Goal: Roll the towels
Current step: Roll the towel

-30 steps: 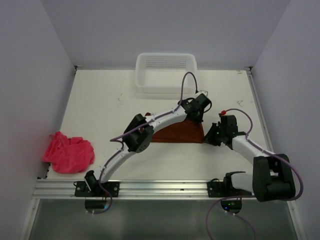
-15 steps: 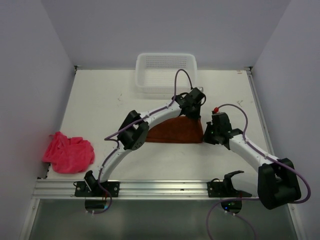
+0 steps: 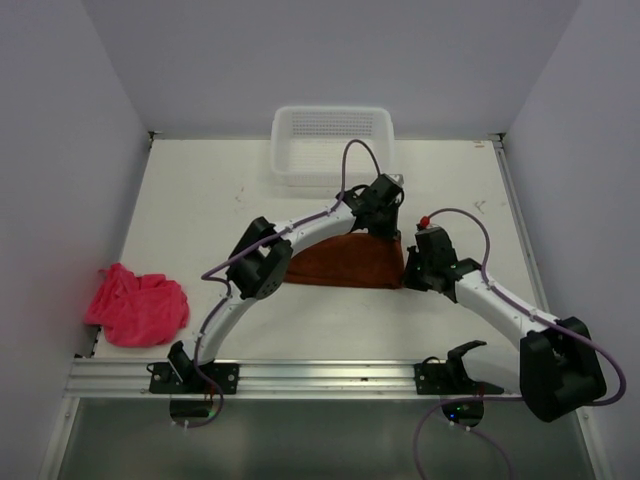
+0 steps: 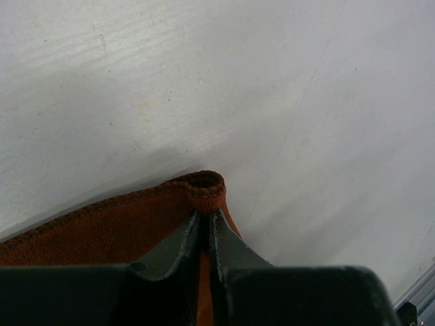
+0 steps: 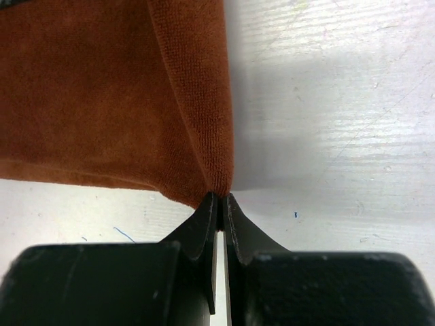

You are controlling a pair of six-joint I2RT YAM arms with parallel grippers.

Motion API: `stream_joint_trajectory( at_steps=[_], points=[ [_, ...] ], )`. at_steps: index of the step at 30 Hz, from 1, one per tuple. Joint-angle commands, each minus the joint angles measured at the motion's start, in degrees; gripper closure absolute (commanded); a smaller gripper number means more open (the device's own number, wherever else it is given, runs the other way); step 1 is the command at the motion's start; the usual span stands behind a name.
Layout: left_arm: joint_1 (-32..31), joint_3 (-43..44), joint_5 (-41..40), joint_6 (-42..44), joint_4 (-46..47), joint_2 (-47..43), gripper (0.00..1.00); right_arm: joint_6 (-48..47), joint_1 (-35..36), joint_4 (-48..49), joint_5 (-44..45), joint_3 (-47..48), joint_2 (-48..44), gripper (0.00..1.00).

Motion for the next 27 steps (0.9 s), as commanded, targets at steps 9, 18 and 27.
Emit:
stream_joint_trajectory(
  at_steps=[9,18,27],
  points=[
    [2.6,-5.1,3.1,1.4,7.9,-7.3,0.89,0.1,4.0,-4.4,6.5,6.3,-0.5,1.0],
    [2.8,-7.3,3.9,2.4,9.7,-8.0,0.87,0.9,4.0,-11.1,12.2,10.8,1.1,1.0],
    [3.5,-7.3,5.1,3.3,10.7,-8.3,0.94,-1.9,4.2,-9.7,11.6,10.7,1.2,1.0]
  ],
)
